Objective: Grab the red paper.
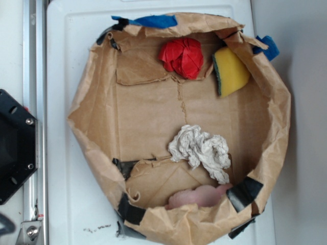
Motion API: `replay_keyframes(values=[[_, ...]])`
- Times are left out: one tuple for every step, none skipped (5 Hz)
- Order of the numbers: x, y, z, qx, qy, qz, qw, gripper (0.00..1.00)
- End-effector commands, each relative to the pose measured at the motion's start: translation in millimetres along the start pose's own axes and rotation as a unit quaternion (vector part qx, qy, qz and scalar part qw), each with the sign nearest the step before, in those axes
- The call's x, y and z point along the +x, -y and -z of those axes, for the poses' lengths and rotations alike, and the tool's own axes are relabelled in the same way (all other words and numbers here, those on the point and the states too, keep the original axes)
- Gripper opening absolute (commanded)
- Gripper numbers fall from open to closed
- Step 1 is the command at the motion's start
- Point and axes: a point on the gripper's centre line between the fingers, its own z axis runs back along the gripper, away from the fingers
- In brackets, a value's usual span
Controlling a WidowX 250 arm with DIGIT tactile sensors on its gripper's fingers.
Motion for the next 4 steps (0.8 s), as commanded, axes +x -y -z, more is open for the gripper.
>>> replay_keyframes(values=[[0.0, 0.0, 0.0, 0.000, 0.000, 0.000, 1.000, 1.00], [48.9, 7.9, 9.9, 0.003, 0.018, -0.029, 0.999, 1.00], [78.9, 8.5, 22.2, 0.006, 0.025, -0.055, 0.998, 1.00], [88.8, -1.3, 39.3, -0.016, 0.072, -0.179, 0.981, 1.00]])
